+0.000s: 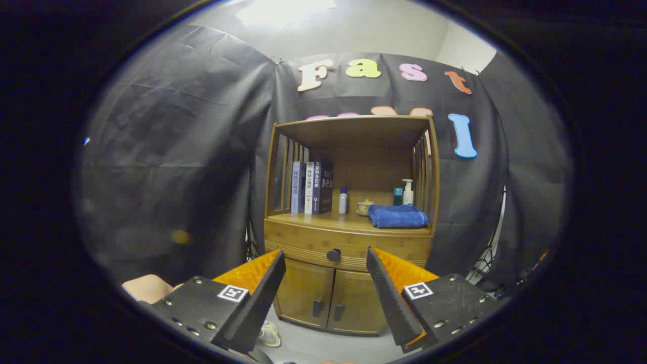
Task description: Pull open the drawer, take out the items inside it, and place them on the countertop above the cabinet.
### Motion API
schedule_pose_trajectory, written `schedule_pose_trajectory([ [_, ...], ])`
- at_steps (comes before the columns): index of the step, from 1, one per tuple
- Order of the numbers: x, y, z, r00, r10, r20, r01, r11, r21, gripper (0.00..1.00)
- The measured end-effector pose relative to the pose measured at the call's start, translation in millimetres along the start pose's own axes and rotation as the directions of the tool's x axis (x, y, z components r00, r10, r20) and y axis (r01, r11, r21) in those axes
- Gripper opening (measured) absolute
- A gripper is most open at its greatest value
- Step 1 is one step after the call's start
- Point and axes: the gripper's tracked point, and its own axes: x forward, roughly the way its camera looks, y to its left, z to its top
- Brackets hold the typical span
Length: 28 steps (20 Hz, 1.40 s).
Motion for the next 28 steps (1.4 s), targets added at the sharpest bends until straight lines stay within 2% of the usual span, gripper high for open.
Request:
schedule_pose_trajectory([
  [28, 1.8, -2.6, -9.2, 0.999, -0.023, -0.033, 0.023, 1.000, -0.009, 0.96],
])
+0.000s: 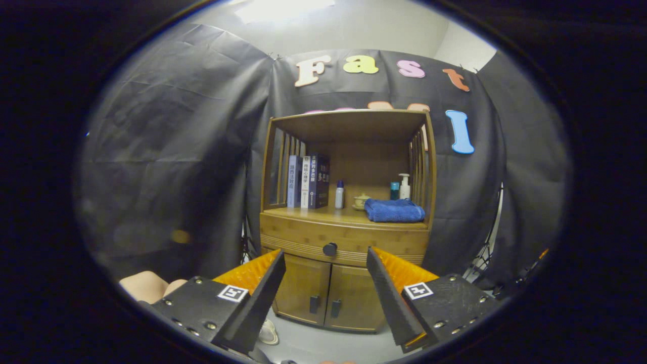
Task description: Pull open the drawer, take out the items inside it, and place them on the countertop above the cabinet.
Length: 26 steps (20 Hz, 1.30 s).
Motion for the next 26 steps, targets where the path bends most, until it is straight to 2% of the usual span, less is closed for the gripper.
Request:
schedule_pose_trajectory([
  [5, 9, -5, -3, 1.000, -0.024, 0.020, 0.024, 1.000, -0.017, 0.97],
  [11, 70, -12, -1, 0.998, -0.042, 0.038, 0.043, 0.999, -0.024, 0.96],
  [17, 119, -28, -27, 0.995, -0.097, 0.020, 0.098, 0.991, -0.087, 0.97],
  [21, 149, -36, -53, 0.993, -0.114, -0.021, 0.113, 0.991, -0.074, 0.97],
  [26, 178, -34, -64, 0.993, -0.108, -0.041, 0.103, 0.988, -0.111, 0.97],
])
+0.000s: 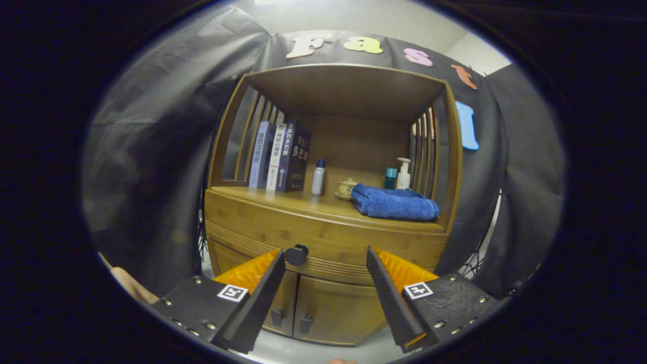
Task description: Pull open the drawer, take out the items inside it, and place them on the countertop above the cabinet.
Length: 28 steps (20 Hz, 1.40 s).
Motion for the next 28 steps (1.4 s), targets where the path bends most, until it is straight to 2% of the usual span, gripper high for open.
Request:
schedule_pose_trajectory([
  [6, 20, 11, -17, 0.999, 0.016, -0.046, -0.016, 1.000, 0.018, 0.97],
  [16, 39, 12, -39, 0.994, 0.000, -0.107, 0.005, 0.999, 0.047, 0.97],
  [28, 60, 11, -47, 0.991, -0.012, -0.130, 0.021, 0.998, 0.065, 0.97],
])
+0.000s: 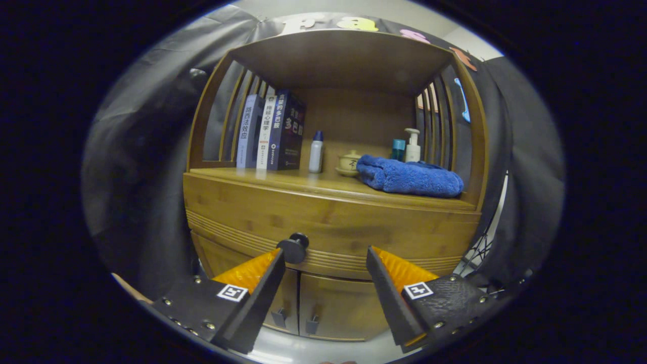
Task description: Pull open the drawer, take out the items inside it, and place them on the countertop above the cabinet.
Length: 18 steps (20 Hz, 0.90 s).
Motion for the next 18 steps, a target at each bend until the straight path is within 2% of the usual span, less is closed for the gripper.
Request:
schedule_pose_trajectory([
  [7, 27, 28, -7, 0.999, 0.030, -0.030, -0.030, 1.000, 0.006, 0.95],
  [10, 41, 31, -11, 0.999, 0.021, -0.045, -0.021, 1.000, -0.006, 0.83],
  [12, 48, 35, -12, 0.998, 0.028, -0.056, -0.028, 1.000, -0.003, 0.71],
  [13, 53, 39, -14, 0.997, 0.037, -0.064, -0.037, 0.999, 0.007, 0.71],
  [15, 61, 44, -16, 0.996, 0.045, -0.076, -0.044, 0.999, 0.016, 0.48],
  [18, 61, 43, -15, 0.997, 0.004, -0.079, -0.002, 0.999, 0.033, 0.43],
])
